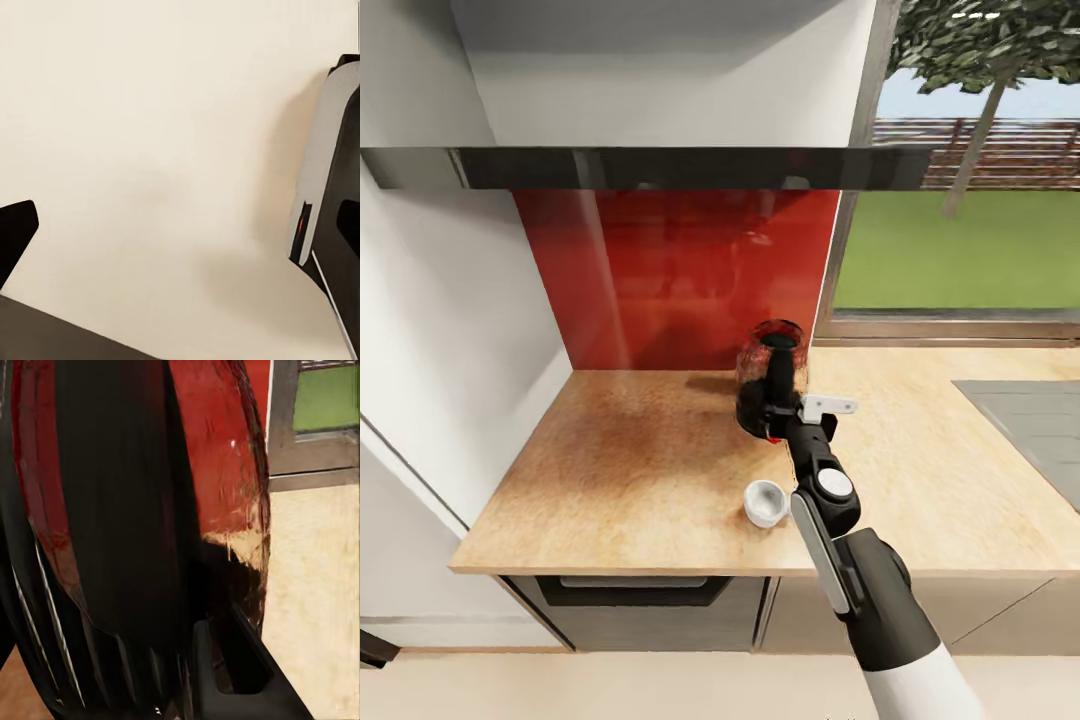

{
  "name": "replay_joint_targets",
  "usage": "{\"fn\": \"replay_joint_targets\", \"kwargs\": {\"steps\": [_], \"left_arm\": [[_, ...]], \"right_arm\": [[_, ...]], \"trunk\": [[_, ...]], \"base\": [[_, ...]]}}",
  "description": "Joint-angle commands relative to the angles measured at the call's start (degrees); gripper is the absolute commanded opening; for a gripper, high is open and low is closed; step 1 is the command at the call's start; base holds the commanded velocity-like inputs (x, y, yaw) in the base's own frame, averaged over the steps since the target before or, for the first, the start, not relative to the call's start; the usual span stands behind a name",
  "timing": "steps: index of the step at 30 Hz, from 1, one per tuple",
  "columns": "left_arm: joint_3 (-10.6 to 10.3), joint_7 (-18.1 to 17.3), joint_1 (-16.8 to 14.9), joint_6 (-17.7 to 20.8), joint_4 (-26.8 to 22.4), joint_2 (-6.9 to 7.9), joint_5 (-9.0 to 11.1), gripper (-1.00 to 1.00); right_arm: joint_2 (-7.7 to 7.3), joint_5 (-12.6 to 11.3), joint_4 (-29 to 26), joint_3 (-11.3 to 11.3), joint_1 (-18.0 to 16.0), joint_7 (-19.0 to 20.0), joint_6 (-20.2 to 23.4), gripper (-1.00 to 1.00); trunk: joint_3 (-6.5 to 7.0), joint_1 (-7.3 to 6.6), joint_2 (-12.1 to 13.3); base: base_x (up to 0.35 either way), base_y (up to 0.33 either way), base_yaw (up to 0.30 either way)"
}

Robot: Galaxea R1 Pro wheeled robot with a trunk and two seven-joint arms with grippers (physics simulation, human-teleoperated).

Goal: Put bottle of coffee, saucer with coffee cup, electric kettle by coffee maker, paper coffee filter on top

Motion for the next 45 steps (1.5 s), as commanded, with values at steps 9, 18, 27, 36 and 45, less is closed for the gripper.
{"fn": "replay_joint_targets", "kwargs": {"steps": [9, 18, 27, 36, 45], "left_arm": [[0.42, 0.25, -0.04, -0.39, 0.09, -0.14, -0.55, 1.0], [0.53, 0.25, 0.05, -0.47, 0.23, -0.4, -0.54, 1.0], [0.6, 0.25, 0.08, -0.48, 0.63, -0.4, -0.45, 1.0], [0.6, 0.25, 0.1, -0.48, 0.66, -0.58, -0.6, 1.0], [0.68, 0.2, 0.11, -0.43, 0.65, -0.66, -0.55, 1.0]], "right_arm": [[-3.98, -0.4, -0.34, 0.07, -0.07, -0.57, -0.04, -1.0], [-4.1, -0.39, -0.35, 0.05, -0.07, -0.57, -0.04, -1.0], [-4.22, -0.39, -0.43, -2.35, -0.07, -0.57, -0.04, -1.0], [-4.23, -0.39, -0.43, -2.48, -0.07, -0.57, -0.04, -1.0], [-4.23, -0.39, -0.43, -2.48, -0.07, -0.57, -0.04, -1.0]], "trunk": [[0.21, 0.02, -0.1], [0.52, 0.02, -0.1], [0.82, 0.02, -0.1], [1.12, 0.02, -0.1], [2.32, -1.07, 1.91]], "base": [[0.0, 0.0, -0.248], [0.0, 0.0, -0.25], [0.0, 0.0, -0.253], [0.0, 0.0, -0.253], [0.0, 0.0, -0.253]]}}
